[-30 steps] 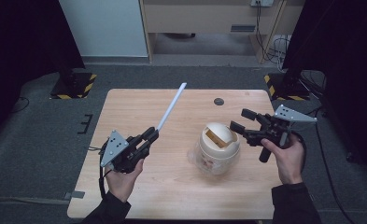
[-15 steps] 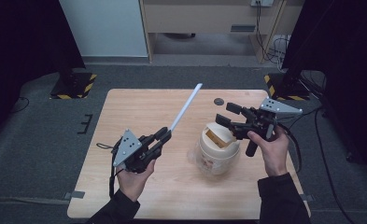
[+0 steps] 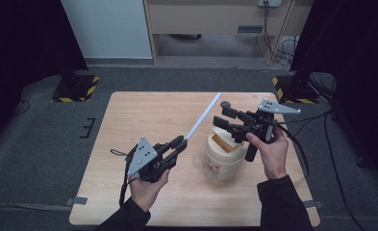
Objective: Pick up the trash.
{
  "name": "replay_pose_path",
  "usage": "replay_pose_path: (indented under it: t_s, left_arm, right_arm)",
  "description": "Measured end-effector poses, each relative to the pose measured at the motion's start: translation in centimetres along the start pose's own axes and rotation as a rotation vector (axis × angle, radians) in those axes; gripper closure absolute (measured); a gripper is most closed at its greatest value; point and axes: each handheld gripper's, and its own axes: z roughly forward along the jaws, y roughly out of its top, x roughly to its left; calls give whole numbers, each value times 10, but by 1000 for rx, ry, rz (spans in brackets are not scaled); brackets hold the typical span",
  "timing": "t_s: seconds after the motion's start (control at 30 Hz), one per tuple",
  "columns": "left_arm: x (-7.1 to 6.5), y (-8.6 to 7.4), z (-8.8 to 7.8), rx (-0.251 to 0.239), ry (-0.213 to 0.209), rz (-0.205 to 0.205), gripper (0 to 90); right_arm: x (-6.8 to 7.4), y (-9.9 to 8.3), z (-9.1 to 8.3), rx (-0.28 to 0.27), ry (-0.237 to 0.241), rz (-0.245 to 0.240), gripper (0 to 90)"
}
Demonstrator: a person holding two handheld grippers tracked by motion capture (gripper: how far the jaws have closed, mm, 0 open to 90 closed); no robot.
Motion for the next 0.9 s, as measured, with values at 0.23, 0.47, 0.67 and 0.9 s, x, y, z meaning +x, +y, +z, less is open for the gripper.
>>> replay_pose_path:
  t_s: [0.23, 0.47, 0.67, 0.9]
  left_arm:
    - [-3, -1, 2, 4, -12, -9, 786]
    - [-9, -4, 8, 18, -31, 4, 786]
    - [-13, -7, 11, 36, -41, 10, 786]
    - [-14, -13, 16, 62, -51, 10, 783]
  right_arm:
    - [2, -2, 6, 15, 43, 57, 465]
    - [4, -3, 8, 40, 80, 77, 585]
    - [6, -5, 8, 69, 115, 89, 708]
    - [8, -6, 8, 63, 224, 129, 807]
